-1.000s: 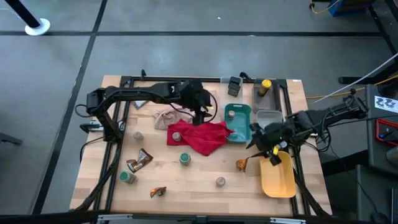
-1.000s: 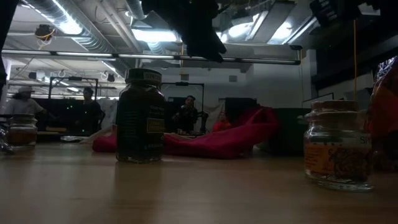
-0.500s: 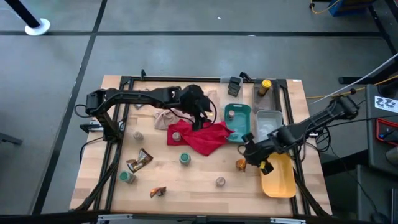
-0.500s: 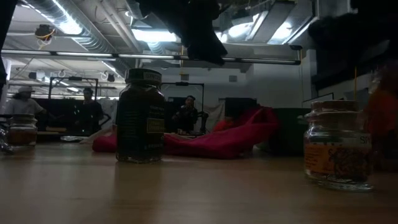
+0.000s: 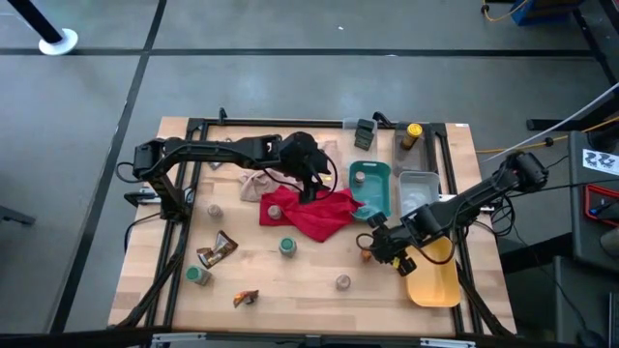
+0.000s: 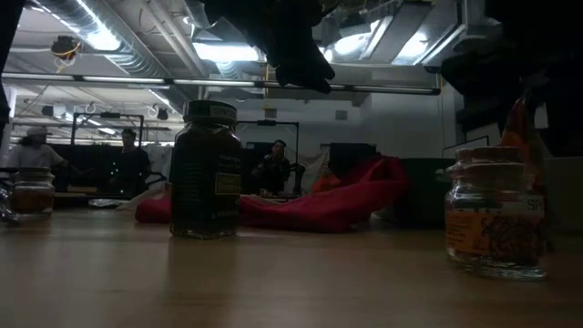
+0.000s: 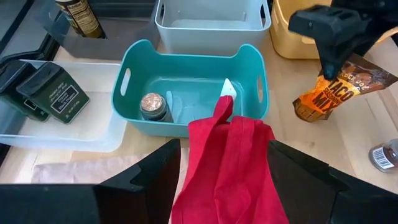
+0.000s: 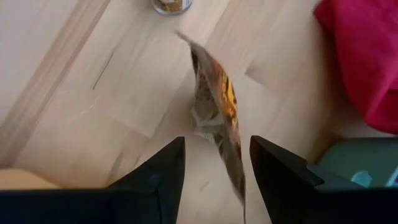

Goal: Sort spices by type
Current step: Put the right brown pouch seasoning into the light blue bin

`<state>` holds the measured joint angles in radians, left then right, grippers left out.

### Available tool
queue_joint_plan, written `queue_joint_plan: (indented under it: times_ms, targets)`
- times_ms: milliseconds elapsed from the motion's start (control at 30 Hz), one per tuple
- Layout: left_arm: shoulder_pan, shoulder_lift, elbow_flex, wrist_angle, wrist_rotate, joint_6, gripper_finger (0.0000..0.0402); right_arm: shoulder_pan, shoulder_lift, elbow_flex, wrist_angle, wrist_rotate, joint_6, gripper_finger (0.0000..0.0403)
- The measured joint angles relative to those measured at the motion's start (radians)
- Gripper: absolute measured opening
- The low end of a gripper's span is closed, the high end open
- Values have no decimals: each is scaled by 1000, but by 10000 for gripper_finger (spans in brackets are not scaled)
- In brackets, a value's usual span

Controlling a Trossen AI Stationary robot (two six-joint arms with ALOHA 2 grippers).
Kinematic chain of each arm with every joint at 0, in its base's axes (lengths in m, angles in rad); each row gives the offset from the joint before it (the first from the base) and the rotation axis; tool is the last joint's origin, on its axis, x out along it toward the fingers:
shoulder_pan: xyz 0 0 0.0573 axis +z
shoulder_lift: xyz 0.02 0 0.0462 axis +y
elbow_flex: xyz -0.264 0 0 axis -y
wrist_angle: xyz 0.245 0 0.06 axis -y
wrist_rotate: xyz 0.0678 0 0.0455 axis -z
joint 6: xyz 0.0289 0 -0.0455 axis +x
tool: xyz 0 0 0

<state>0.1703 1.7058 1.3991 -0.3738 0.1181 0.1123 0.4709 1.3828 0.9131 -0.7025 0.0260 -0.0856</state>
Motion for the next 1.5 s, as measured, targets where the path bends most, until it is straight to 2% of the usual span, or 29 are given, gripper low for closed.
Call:
queue_joint_plan:
  times_ms: [433,567,733,833,933,1000,1100,1333,1500]
  targets:
    - [0,0,0,29,0,27,223,0,127,0,97,-15,0,173]
    - [0,-4,0,26,0,35,223,0,144,0,127,-19,0,123]
    - [0,-21,0,14,0,34,223,0,144,0,130,-19,1,29]
    - [0,-42,0,8,-4,34,223,0,142,0,123,-19,6,27]
    - [4,-74,1,-8,-15,34,223,0,123,0,86,-18,18,42]
    - [8,-92,1,-16,-25,33,223,-5,107,11,21,-11,34,45]
    - [16,-114,1,-23,-31,30,223,-24,77,57,-85,-8,40,29]
    - [37,-137,1,-71,-36,30,223,-109,-24,168,-294,11,31,27]
    - [60,-149,1,-79,-35,34,223,-192,-126,180,-368,12,35,35]
